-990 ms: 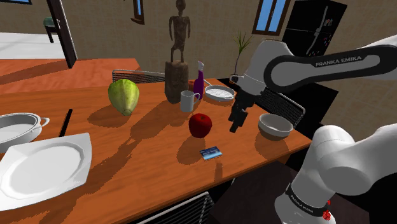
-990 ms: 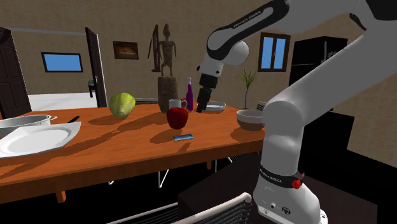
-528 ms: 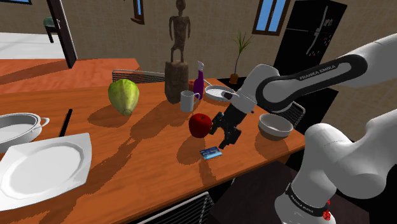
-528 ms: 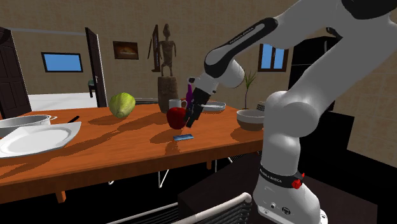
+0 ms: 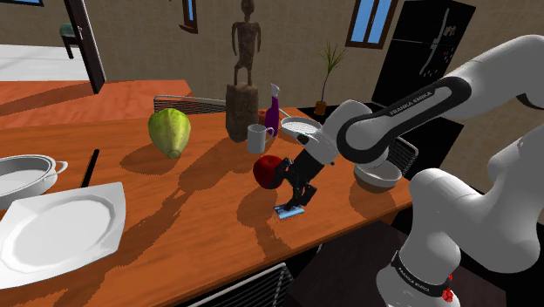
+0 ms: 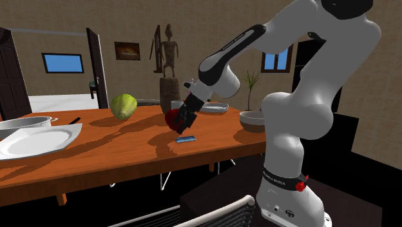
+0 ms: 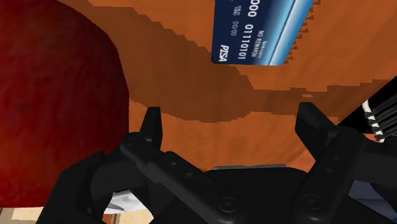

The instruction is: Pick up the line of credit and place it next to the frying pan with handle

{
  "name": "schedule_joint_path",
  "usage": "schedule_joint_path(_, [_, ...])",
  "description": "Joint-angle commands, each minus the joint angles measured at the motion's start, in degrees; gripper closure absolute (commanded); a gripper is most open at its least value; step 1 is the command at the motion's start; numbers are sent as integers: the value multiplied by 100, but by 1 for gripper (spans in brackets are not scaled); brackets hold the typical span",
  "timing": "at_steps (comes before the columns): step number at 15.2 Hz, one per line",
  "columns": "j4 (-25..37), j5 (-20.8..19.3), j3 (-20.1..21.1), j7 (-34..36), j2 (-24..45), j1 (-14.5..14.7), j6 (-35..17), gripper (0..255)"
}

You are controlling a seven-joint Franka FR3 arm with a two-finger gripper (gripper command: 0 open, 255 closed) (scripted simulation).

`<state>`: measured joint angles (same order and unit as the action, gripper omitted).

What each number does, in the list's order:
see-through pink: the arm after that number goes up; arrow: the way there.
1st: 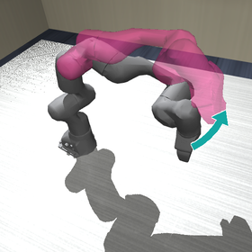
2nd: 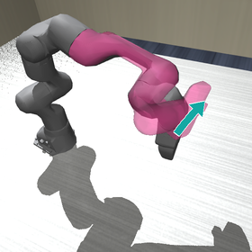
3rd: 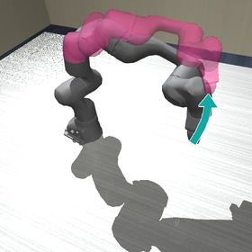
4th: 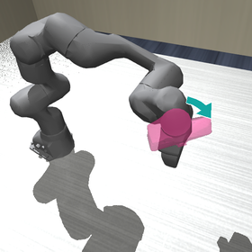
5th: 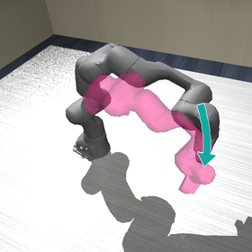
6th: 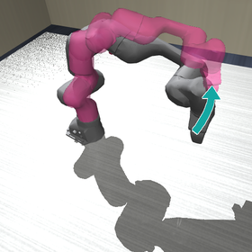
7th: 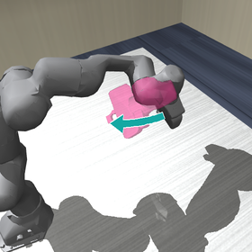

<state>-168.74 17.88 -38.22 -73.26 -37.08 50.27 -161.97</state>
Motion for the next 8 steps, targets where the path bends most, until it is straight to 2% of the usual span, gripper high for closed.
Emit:
schedule_joint_path(1, [-65, 111, -280, -89, 328, 210, 87, 0])
schedule_joint_path(8, [-75, -70, -392, 34, 289, 280, 68, 0])
